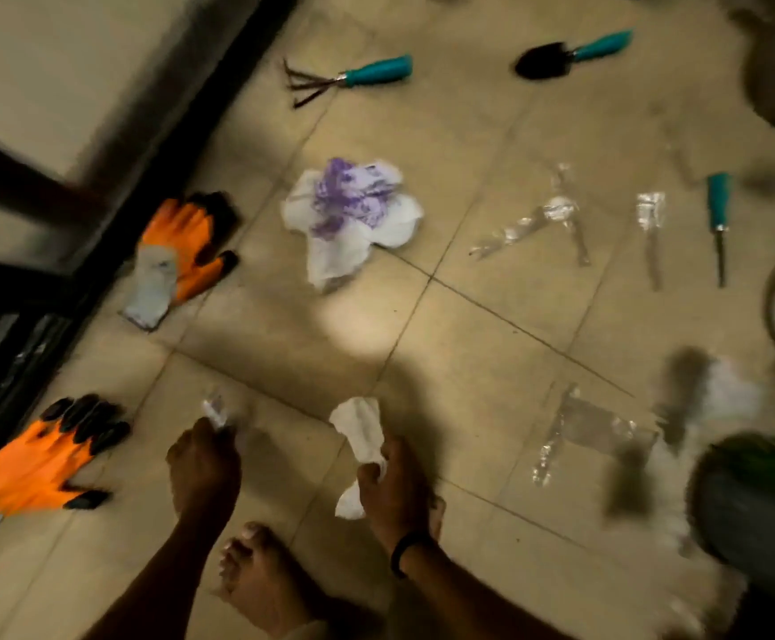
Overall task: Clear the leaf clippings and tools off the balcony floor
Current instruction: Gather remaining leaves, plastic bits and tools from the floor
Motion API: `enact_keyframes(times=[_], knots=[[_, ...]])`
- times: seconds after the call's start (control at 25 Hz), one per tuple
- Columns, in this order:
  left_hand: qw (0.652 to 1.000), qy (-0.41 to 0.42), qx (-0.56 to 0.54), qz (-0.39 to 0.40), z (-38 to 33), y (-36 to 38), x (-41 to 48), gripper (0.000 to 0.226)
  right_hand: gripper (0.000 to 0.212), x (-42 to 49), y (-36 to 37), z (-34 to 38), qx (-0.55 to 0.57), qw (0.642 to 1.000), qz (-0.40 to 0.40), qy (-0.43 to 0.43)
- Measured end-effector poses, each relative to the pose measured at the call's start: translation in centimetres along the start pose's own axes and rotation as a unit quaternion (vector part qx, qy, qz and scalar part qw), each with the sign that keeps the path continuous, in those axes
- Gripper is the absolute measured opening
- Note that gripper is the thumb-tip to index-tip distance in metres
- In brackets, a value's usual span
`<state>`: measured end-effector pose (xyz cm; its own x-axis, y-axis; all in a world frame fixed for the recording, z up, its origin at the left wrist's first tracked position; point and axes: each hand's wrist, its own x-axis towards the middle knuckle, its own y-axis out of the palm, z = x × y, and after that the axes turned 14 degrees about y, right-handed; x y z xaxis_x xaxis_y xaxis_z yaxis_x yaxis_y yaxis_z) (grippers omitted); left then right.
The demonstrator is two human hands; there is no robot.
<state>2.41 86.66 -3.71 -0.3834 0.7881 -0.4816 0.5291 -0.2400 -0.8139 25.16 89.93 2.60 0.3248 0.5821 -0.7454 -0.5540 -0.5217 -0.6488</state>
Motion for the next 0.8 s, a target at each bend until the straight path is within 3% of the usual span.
enact_keyframes(times=[0.2,0.32,0.36,0.44,0.52,0.68,0.8], knots=[[0.988,0.143,0.004,0.054,-10.7,-1.6,-2.7,0.016,0.036,1.0,-9.2,-8.1,0.206,0.953,-0.031,0.219],[0.934,0.331,0.09,0.098,-15.4,1.8,-1.8,0.023,0.055,4.5,-13.3,-13.2,0.253,0.924,-0.071,0.276],[0.929,0.347,0.087,0.097,-17.3,3.1,-1.1,0.023,0.063,6.3,-14.3,-14.5,0.247,0.928,-0.073,0.268],[0.939,0.333,0.036,0.081,-22.2,5.1,-0.6,0.024,0.079,10.4,-15.8,-16.6,0.207,0.941,-0.072,0.258],[0.935,0.348,-0.012,0.061,-26.4,7.6,-0.9,0.026,0.079,14.7,-16.0,-17.9,0.194,0.94,-0.073,0.27],[0.934,0.348,-0.048,0.071,-27.8,12.0,-2.0,0.027,0.049,18.2,-12.6,-18.1,0.172,0.932,-0.118,0.296],[0.953,0.259,-0.113,0.108,-27.0,11.7,-4.8,0.03,0.03,14.2,-8.7,-16.3,0.239,0.932,-0.125,0.243]])
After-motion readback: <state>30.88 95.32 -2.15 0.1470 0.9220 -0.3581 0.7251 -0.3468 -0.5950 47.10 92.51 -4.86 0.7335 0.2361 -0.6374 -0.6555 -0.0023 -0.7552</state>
